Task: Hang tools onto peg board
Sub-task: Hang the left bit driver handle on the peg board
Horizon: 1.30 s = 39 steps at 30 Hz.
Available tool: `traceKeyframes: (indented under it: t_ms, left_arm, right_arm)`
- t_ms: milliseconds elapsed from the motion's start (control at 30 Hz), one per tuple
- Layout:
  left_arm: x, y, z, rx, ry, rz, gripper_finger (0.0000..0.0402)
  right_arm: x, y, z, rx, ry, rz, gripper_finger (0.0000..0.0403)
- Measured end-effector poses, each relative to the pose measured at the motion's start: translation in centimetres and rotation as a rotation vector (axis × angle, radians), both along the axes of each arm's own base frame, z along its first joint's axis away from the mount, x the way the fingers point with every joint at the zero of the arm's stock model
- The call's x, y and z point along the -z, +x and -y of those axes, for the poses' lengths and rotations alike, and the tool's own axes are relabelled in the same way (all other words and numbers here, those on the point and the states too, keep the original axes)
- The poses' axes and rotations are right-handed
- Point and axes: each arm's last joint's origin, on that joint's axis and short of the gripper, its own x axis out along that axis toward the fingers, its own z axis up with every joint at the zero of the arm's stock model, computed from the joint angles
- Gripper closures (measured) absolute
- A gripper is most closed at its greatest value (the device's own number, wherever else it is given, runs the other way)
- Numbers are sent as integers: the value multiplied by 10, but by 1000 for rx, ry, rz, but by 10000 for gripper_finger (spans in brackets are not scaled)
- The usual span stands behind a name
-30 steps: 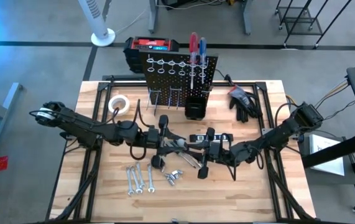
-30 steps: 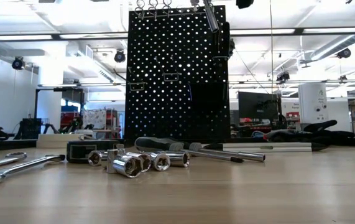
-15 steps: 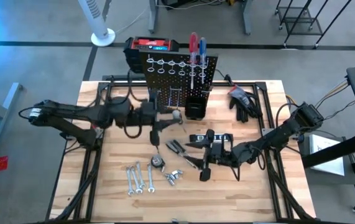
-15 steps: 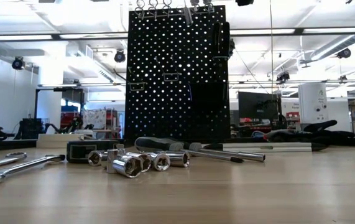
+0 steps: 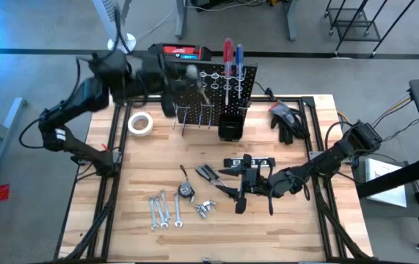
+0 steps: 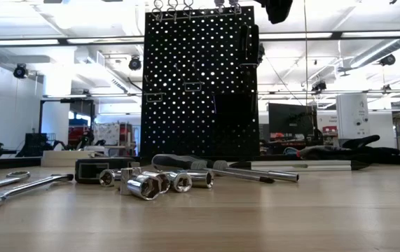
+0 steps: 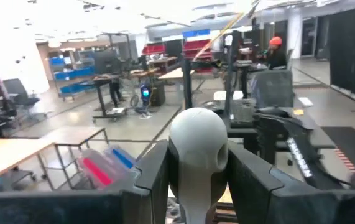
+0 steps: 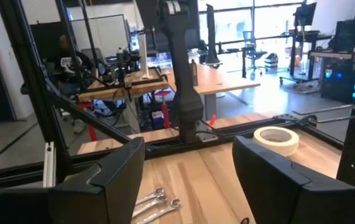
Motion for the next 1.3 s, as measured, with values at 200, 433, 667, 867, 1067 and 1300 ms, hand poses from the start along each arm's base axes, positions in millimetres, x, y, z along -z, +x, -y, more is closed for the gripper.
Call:
traceKeyframes:
  t_ms: [200, 433, 667, 867, 1067, 1300]
  left_arm:
    - [-21, 8, -19, 6, 2, -5, 286]
    - [-37, 20, -38, -22, 23, 32, 286]
    - [-34, 12, -56, -47, 6, 52, 286]
    - [-35, 13, -58, -53, 19, 64, 286]
    - [-38, 10, -60, -64, 30, 88, 286]
    - [-31, 15, -66, -74, 3, 50, 286]
  right_arm:
    - [7, -2, 1, 1, 16, -17, 191]
    - [15, -5, 3, 2, 42, -34, 206]
    - [19, -7, 4, 4, 41, -45, 207]
    - [20, -6, 4, 5, 38, -47, 212]
    - [20, -6, 4, 7, 37, -47, 212]
    - [20, -6, 4, 7, 38, -46, 218]
